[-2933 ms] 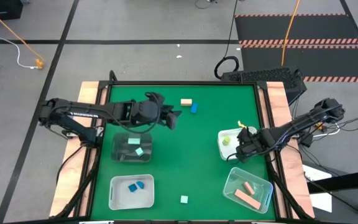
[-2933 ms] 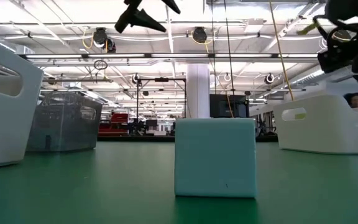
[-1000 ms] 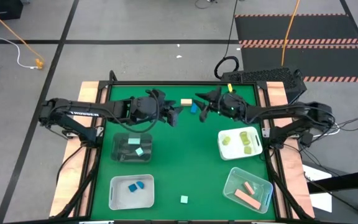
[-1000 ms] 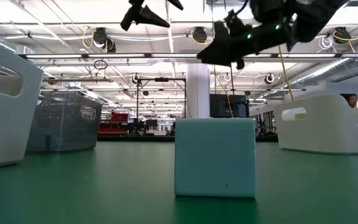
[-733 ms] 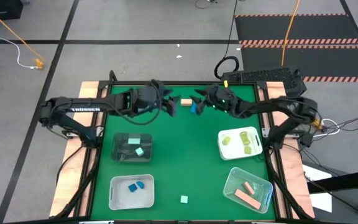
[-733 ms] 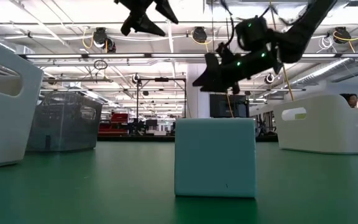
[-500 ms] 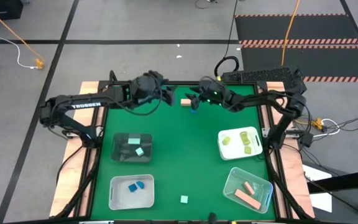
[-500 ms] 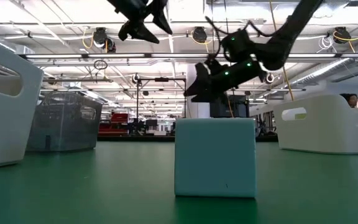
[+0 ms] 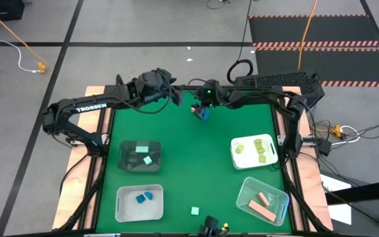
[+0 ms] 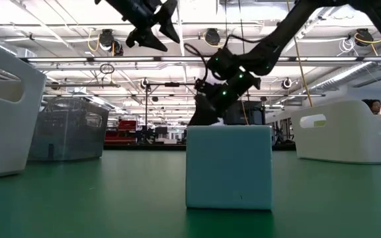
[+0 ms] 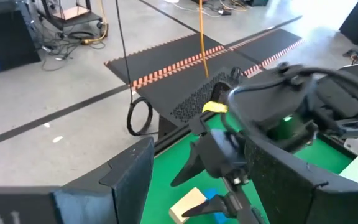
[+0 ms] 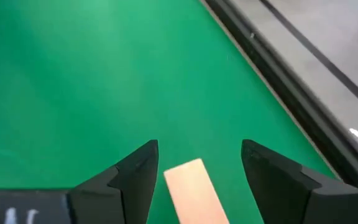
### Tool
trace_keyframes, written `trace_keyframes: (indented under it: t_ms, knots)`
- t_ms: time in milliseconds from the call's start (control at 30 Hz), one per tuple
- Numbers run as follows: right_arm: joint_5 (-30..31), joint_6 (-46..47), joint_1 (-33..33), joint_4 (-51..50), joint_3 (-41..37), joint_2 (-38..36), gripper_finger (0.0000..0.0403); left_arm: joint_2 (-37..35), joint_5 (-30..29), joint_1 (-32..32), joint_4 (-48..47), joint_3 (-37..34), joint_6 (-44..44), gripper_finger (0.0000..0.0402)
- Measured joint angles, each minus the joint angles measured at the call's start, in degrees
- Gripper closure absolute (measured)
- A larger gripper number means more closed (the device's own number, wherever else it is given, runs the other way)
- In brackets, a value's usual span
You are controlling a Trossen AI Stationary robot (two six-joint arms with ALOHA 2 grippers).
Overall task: Sort & place blocks by color
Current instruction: Put the brown block into the transparent bin
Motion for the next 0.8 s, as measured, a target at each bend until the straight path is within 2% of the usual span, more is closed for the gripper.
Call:
trace_keyframes:
  t_ms: [333, 800]
  knots:
    - [-5.12, 2.71, -2.99, -0.79, 1.01, 5.19, 0.0180, -0.03, 0.19, 0.28, -1.34, 0.00, 3.75, 0.0151]
    - [-13.16, 2.71, -3.92, -0.94, 0.94, 5.77, 0.0180, -0.03, 0.16, 0.45, -4.23, 0.00, 6.72, 0.0151]
